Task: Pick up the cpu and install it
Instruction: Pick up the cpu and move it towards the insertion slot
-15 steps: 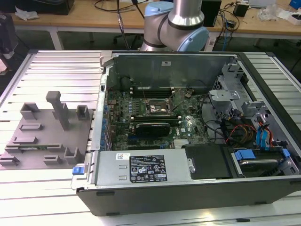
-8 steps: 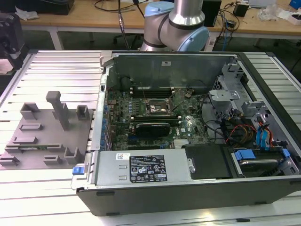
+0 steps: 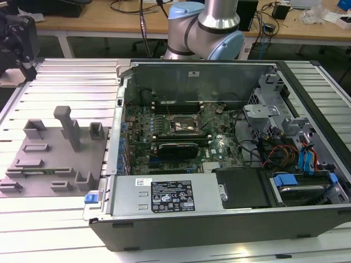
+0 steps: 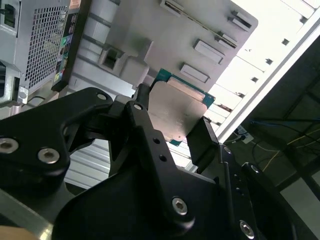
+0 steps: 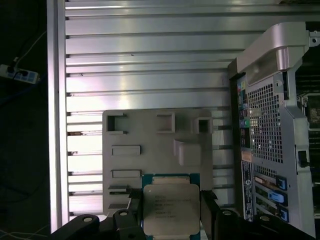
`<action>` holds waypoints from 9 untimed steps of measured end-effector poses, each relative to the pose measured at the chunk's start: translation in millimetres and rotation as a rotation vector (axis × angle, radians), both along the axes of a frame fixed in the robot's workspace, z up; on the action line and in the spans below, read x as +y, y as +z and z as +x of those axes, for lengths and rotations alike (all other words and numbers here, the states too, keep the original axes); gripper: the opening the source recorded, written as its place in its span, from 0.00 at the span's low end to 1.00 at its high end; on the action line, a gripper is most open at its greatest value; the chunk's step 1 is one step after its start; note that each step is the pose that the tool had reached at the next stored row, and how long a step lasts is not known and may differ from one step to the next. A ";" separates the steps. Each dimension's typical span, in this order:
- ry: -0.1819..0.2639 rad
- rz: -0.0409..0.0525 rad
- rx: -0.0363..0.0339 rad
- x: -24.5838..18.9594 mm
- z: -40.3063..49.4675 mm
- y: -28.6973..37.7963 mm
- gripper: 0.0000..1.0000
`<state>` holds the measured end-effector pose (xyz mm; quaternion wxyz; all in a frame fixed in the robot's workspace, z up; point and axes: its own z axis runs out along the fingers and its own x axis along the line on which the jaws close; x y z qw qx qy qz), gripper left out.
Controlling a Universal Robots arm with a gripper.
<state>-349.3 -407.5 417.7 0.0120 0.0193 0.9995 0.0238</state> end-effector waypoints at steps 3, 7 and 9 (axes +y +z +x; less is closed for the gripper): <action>0.000 0.0000 0.0000 0.0 5.0 0.0 0.55; 0.000 0.0000 0.0000 0.0 10.4 0.0 0.55; 0.000 0.0000 0.0000 0.0 14.2 0.0 0.55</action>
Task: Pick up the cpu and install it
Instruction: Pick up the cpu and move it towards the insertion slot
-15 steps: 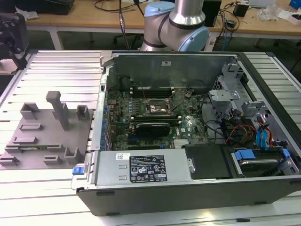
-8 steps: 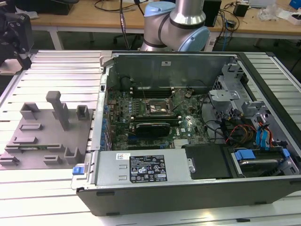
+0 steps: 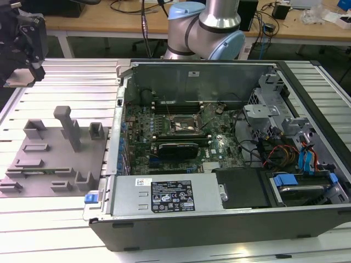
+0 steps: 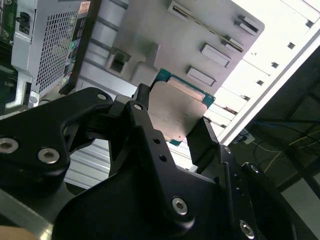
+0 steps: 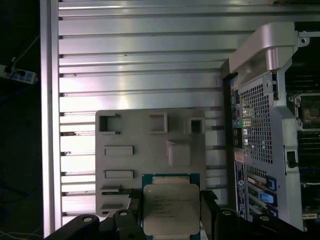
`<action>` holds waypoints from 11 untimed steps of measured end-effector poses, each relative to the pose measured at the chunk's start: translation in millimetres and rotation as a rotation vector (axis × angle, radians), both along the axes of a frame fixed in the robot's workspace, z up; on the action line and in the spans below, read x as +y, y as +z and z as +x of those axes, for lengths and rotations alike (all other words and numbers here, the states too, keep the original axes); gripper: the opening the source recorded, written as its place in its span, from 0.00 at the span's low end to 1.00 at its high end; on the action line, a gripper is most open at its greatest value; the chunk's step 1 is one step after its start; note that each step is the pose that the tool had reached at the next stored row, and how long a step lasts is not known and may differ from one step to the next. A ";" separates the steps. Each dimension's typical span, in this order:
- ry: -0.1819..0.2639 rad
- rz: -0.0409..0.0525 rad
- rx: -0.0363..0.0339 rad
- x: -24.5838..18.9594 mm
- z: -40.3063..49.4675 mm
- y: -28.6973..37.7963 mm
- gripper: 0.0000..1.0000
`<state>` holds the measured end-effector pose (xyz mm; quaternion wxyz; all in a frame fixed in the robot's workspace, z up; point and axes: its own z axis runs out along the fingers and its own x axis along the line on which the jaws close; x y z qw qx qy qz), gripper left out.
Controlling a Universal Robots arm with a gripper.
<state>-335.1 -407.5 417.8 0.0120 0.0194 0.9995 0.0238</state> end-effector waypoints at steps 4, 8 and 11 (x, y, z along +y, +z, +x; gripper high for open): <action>0.000 0.0001 -0.0001 0.0 6.2 -0.1 0.55; 0.000 0.0000 -0.0001 0.0 12.0 0.0 0.55; 0.000 0.0000 0.0000 0.0 16.0 0.0 0.55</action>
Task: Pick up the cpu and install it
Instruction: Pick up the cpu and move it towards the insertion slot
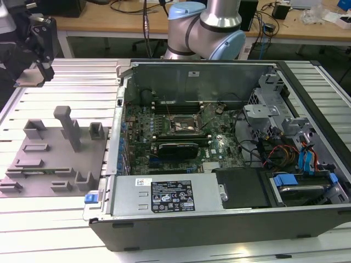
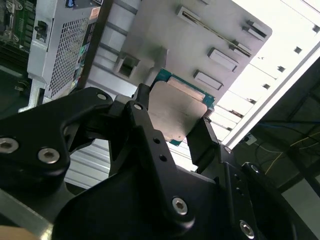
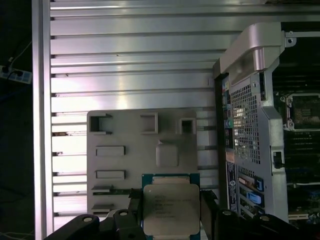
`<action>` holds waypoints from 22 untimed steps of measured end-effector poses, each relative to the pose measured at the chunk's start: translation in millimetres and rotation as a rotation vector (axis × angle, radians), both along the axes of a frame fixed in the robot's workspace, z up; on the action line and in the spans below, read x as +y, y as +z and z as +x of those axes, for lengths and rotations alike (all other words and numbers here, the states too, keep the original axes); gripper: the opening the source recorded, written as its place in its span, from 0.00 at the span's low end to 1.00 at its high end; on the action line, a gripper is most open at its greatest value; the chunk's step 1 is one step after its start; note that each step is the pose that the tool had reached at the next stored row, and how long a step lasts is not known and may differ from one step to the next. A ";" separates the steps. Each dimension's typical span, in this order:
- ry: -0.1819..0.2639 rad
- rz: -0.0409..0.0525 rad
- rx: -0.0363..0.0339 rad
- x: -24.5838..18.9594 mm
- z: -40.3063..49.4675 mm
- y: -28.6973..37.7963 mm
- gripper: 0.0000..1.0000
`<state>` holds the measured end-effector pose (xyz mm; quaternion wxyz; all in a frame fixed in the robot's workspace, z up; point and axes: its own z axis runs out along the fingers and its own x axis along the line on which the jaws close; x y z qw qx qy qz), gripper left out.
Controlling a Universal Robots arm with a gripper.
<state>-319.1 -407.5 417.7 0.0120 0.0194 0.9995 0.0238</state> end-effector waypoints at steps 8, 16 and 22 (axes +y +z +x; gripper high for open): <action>0.000 -0.0001 0.0000 0.0 14.8 0.0 0.55; 0.000 0.0000 0.0000 0.0 36.8 0.0 0.55; 0.000 0.0000 0.0000 0.0 47.6 0.0 0.55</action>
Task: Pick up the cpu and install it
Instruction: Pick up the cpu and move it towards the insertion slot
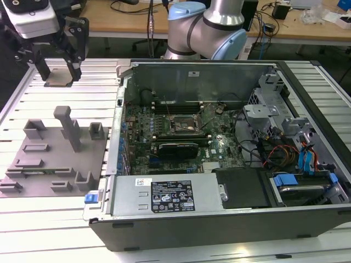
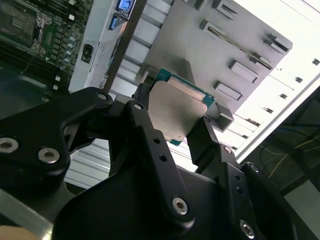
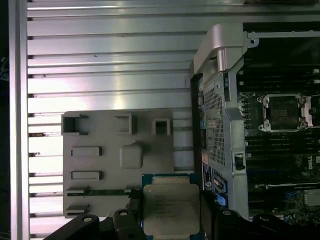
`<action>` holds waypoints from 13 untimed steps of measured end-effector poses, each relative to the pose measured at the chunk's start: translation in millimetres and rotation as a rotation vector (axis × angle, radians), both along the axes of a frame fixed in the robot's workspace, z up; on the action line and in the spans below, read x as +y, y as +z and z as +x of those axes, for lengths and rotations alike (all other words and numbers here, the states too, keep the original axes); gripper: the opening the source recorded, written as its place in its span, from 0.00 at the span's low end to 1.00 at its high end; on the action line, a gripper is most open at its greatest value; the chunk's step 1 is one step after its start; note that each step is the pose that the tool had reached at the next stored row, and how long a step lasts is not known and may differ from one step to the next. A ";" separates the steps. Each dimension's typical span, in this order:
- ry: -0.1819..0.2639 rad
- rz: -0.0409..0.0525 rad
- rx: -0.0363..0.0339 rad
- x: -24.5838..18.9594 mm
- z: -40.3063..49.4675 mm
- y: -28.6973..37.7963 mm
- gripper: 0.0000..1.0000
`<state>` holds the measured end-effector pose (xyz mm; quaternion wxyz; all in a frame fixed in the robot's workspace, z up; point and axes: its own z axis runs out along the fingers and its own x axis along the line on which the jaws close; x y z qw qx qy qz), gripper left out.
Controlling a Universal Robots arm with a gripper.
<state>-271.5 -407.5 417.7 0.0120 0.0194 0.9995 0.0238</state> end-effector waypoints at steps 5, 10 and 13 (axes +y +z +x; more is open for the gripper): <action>0.000 0.0000 0.0000 0.0 15.1 0.0 0.55; 0.000 0.0000 0.0000 0.0 34.1 0.0 0.55; 0.000 0.0000 0.0000 0.0 43.8 0.0 0.55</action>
